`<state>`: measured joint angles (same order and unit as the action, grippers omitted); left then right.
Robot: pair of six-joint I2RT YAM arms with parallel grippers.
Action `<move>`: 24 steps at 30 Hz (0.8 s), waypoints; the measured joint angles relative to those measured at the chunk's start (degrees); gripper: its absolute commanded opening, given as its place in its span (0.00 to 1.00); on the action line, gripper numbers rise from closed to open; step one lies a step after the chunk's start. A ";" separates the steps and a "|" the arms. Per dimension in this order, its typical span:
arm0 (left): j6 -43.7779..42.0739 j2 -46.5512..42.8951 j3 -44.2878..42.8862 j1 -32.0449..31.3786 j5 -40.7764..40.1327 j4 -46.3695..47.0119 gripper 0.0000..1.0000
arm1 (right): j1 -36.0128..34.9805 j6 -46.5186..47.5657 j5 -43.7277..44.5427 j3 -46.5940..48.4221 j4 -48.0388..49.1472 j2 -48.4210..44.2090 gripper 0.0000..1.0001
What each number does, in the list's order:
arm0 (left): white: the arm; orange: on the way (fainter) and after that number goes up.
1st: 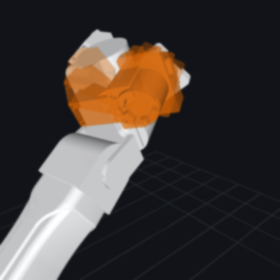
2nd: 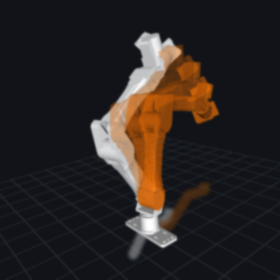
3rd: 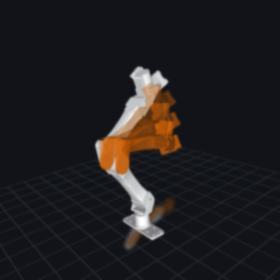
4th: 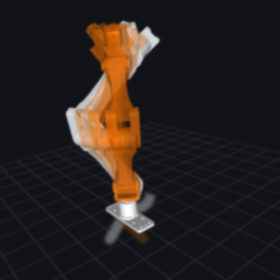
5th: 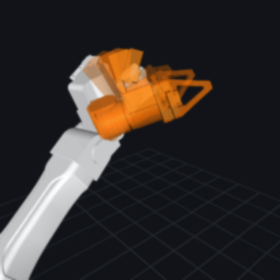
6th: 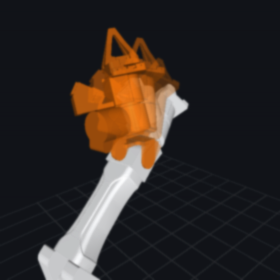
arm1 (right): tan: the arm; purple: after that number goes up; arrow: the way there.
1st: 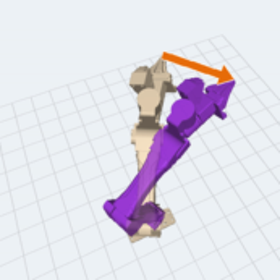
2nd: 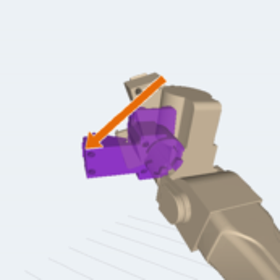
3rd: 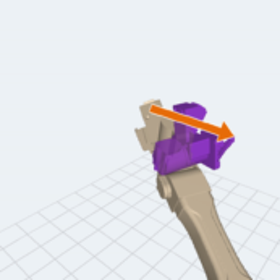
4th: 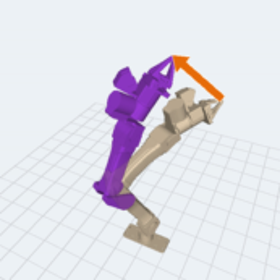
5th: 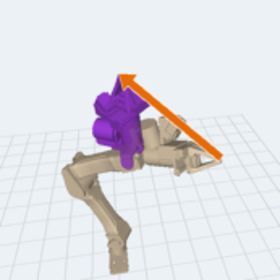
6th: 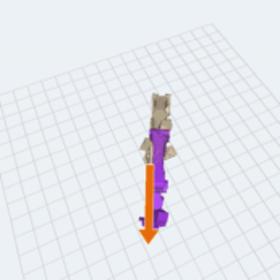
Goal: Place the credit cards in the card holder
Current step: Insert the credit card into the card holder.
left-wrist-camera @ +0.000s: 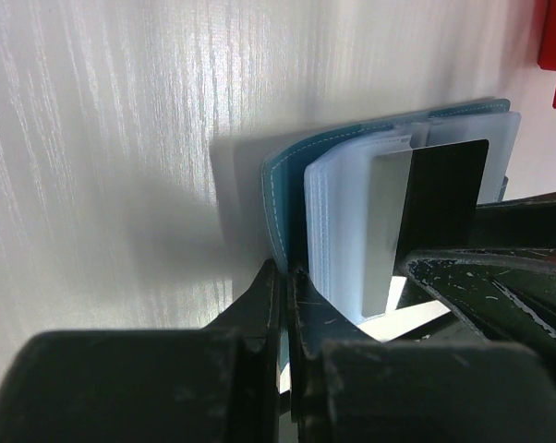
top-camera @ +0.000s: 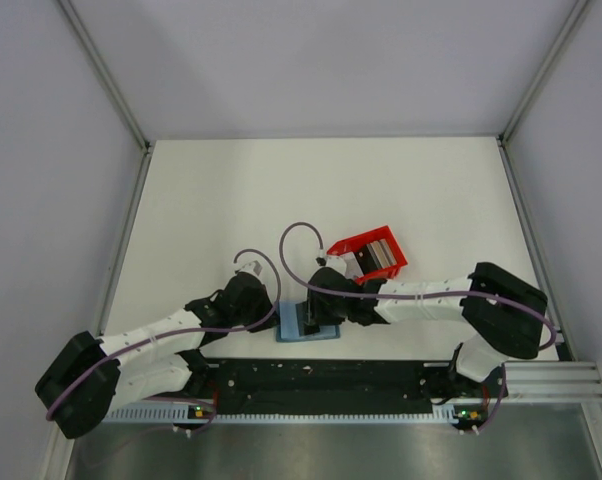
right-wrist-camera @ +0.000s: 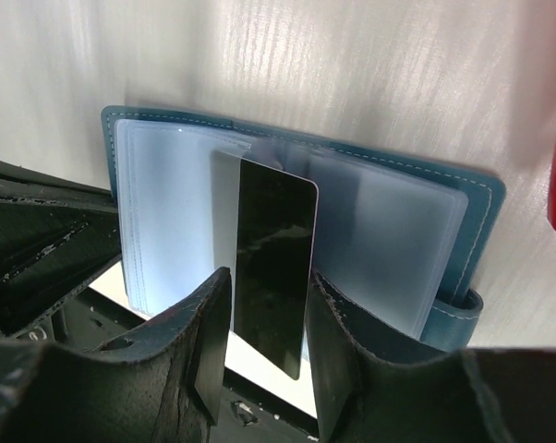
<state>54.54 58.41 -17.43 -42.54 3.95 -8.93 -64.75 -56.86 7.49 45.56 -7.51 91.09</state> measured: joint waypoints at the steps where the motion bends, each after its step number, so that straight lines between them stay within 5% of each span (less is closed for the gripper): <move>1: 0.00 0.00 0.00 0.00 0.02 0.00 0.00 | 0.00 -0.07 0.07 0.00 -0.09 -0.04 0.38; 8: 0.00 0.00 0.04 0.02 0.09 0.09 0.00 | 0.00 0.04 1.55 0.02 -3.39 -1.62 0.24; 24: 0.00 0.37 0.09 0.02 0.33 0.76 0.00 | 0.00 0.28 -0.85 -1.46 -0.87 -1.62 0.22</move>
<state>54.54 58.78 -17.34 -42.52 4.27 -8.16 -64.75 -56.58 6.63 44.10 -8.38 89.47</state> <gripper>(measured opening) 0.023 0.221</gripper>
